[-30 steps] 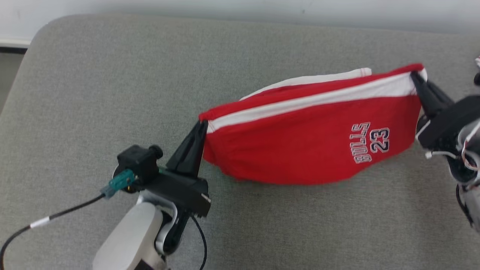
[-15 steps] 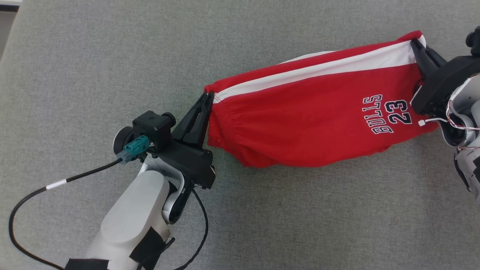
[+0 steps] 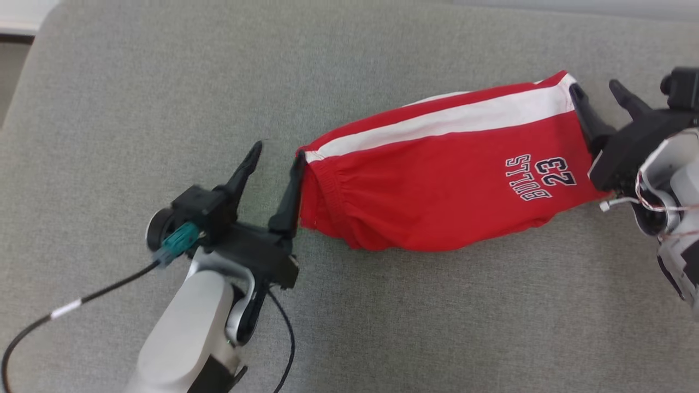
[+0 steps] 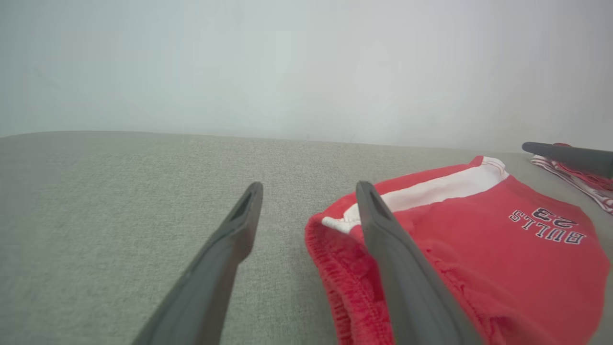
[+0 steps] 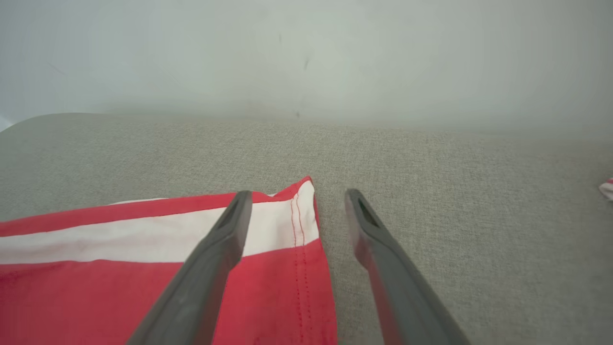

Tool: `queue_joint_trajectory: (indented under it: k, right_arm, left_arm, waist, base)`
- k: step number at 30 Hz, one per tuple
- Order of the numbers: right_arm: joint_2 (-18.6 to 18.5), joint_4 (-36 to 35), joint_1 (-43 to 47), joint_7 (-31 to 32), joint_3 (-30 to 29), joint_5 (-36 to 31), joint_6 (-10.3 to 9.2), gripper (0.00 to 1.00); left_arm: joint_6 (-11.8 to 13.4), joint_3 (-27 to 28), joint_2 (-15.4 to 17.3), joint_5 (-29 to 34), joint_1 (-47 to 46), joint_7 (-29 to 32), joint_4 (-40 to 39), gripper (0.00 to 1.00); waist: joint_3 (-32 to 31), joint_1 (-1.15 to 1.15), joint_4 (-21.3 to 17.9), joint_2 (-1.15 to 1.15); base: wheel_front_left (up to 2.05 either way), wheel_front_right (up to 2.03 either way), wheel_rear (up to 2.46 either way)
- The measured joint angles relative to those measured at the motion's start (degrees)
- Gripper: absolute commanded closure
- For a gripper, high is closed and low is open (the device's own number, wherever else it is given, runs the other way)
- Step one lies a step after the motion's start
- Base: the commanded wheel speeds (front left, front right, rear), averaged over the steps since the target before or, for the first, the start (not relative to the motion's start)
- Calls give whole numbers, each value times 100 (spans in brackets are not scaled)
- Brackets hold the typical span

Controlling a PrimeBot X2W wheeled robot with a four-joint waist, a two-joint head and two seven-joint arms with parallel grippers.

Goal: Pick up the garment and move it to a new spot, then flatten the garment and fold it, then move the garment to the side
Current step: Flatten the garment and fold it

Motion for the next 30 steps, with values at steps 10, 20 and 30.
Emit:
queue_joint_trajectory:
  k: [10, 20, 30]
  right_arm:
    - [-461, -335, 777, -288, 488, 457, 0, 0]
    - [-376, -92, 1151, -204, 755, 670, 0, 0]
    - [-168, 199, 1221, -14, 888, 916, 0, 100]
  left_arm:
    - [145, 1168, -66, 601, 1136, 0, -1285, 0]
    - [168, 1944, -194, 1358, 2076, 0, -2149, 0]
    - [125, 2075, -253, 1507, 2460, 0, -2234, 0]
  waist:
    - [-430, -1, -51, -1]
    - [-496, -1, -9, -1]
    - [-593, -1, 121, -1]
  base:
    - [0, 0, 0]
    - [0, 0, 0]
    - [0, 0, 0]
